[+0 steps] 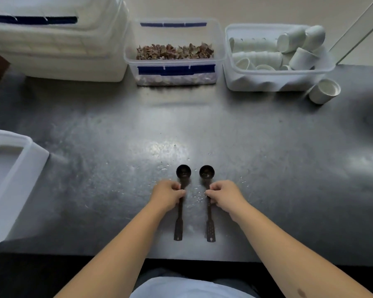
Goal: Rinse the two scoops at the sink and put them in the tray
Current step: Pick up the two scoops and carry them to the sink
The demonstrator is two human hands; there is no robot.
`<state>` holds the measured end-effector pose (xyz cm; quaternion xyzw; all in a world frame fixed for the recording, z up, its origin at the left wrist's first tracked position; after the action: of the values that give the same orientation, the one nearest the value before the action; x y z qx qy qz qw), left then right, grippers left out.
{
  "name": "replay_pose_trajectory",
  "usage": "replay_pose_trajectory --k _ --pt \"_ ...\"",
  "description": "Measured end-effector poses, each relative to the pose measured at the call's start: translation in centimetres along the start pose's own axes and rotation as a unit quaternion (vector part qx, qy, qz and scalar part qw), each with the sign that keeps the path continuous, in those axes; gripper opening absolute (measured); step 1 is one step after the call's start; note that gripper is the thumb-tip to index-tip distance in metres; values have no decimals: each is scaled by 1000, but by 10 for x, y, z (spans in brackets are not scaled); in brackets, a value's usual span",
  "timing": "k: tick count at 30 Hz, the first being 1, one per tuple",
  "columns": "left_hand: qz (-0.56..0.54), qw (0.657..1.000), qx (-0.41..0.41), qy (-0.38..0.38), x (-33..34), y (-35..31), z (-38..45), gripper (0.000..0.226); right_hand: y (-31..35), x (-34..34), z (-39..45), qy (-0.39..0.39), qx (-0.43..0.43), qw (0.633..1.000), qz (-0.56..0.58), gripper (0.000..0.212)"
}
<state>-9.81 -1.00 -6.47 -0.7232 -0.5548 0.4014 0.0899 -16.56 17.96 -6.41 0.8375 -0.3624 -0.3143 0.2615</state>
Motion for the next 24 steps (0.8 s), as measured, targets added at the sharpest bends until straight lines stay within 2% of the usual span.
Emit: replay_pose_trajectory --k 4,5,9,15,20,24 --pt "-148 988 -13 27 0 -1 -34 21 -2 -5 -20 72 18 994 82 19" --pt "-178 984 -12 30 -1 -4 -46 18 0 -7 -26 85 13 992 90 21" --pt "-229 973 5 9 -7 -12 -87 16 19 -10 -52 126 -24 986 103 15" --pt "-286 955 4 -74 -12 12 -142 9 43 21 -84 200 -63 974 80 13" --pt "-350 925 -36 -145 -20 69 -196 10 61 82 -120 280 -99 955 20 17" --pt "-407 883 -61 -223 -39 124 -250 12 70 142 -159 329 -130 935 -33 15"
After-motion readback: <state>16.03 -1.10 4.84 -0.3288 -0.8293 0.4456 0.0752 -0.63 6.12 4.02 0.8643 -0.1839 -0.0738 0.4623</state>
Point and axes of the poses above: each hand's wrist, its own z-axis towards the middle knuckle, its own x-axis out of the palm, y = z × x, the point moved 10 cm from there along z, towards the middle knuckle, and after that the axes turned 5 degrees about z, right-handed, at the moved point
